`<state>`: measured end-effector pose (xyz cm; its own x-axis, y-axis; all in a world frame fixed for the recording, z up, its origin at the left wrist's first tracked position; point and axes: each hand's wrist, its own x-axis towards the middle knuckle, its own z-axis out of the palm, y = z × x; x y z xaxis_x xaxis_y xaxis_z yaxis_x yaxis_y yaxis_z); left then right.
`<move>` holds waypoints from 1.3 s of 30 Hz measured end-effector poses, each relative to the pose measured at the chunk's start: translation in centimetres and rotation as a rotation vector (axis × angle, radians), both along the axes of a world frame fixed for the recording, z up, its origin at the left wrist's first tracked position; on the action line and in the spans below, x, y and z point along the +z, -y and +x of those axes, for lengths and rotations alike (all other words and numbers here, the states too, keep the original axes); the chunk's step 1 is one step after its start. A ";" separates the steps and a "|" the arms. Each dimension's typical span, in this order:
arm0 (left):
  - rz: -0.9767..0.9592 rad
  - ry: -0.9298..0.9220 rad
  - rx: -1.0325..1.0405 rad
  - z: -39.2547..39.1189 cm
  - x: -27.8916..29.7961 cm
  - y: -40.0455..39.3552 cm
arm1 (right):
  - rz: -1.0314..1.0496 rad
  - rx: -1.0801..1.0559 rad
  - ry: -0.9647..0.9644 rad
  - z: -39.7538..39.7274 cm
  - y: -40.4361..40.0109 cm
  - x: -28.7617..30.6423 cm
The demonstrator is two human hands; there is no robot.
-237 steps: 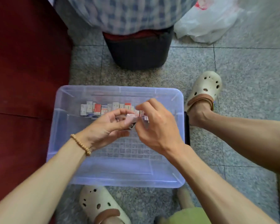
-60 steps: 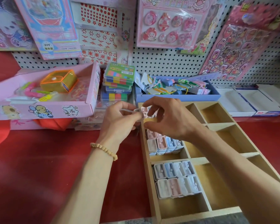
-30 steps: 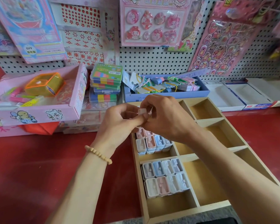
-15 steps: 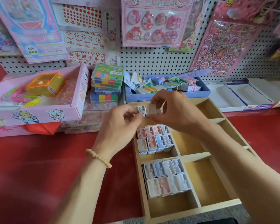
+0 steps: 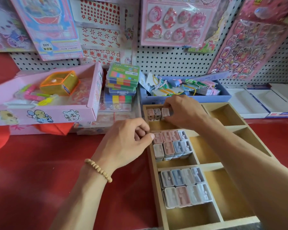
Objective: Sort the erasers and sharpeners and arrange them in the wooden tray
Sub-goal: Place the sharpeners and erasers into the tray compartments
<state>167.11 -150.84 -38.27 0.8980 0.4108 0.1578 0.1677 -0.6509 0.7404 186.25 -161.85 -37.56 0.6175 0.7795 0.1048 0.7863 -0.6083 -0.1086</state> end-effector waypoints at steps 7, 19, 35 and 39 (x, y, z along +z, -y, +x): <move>-0.022 -0.017 -0.014 -0.2 0.2 0.1 | 0.019 -0.017 -0.008 0.0 -0.1 -0.1; -0.066 0.022 -0.065 0.0 0.5 0.8 | 0.061 -0.025 -0.045 -0.2 0.5 0.1; -0.179 0.096 -0.421 -3.6 5.3 12.0 | 0.326 -0.136 -0.200 -9.0 14.7 7.8; -0.175 0.058 -0.523 -6.8 5.8 16.6 | 0.415 -0.250 -0.233 -12.5 20.2 8.4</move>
